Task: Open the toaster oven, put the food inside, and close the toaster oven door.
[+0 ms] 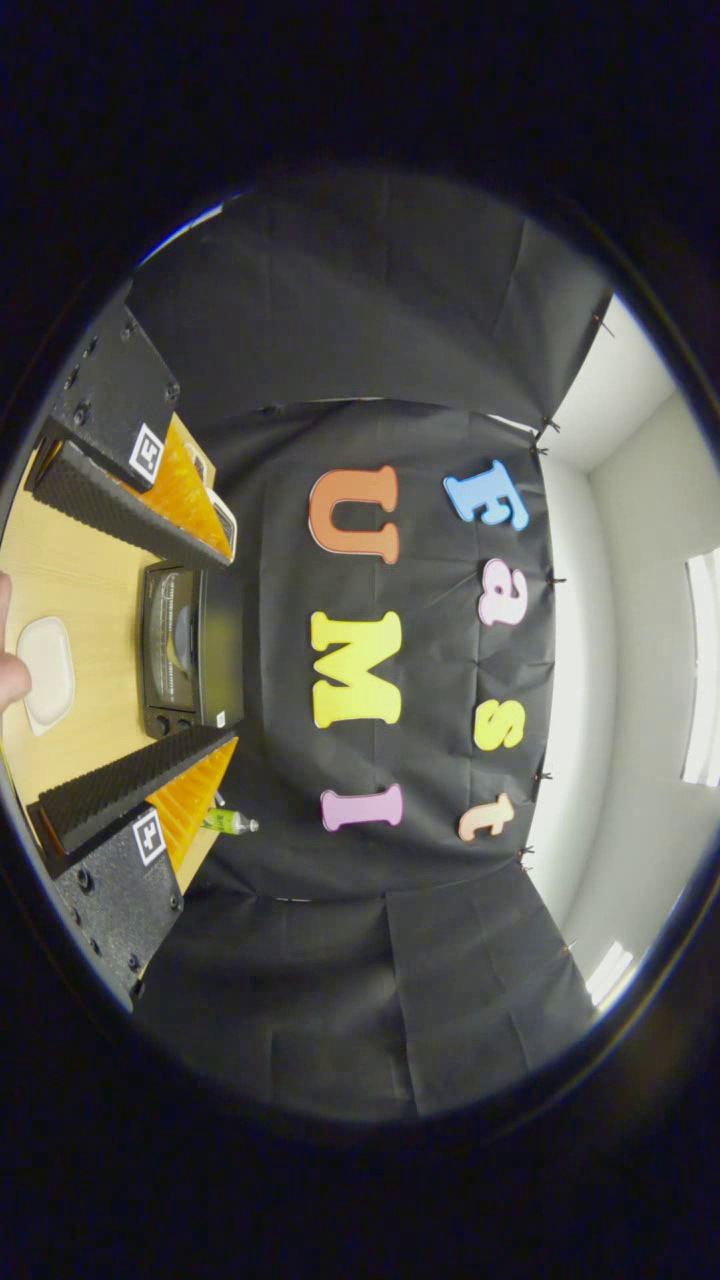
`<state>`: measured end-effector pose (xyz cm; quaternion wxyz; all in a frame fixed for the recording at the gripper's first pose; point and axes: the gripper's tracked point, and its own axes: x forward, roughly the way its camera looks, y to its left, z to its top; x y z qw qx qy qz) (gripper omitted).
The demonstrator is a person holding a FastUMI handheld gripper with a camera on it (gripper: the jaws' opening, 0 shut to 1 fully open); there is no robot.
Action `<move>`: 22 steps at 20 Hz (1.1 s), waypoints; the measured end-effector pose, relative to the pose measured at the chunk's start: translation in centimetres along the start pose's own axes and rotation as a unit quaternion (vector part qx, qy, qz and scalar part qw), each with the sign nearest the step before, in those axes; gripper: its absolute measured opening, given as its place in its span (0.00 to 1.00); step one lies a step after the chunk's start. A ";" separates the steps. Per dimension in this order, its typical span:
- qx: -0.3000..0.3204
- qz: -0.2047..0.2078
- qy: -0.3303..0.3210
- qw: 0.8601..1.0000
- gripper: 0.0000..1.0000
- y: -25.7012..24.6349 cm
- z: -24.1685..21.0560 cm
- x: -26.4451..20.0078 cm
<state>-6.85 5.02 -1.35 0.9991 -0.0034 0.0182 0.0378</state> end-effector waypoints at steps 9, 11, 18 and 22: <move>0.002 -0.023 0.006 1.000 1.00 -0.1 -0.2 0.3; 0.003 -0.008 0.010 1.000 1.00 0.8 -0.2 0.6; 0.007 0.006 -0.003 1.000 1.00 1.1 0.4 0.4; 0.015 0.015 0.000 1.000 1.00 1.2 0.1 0.6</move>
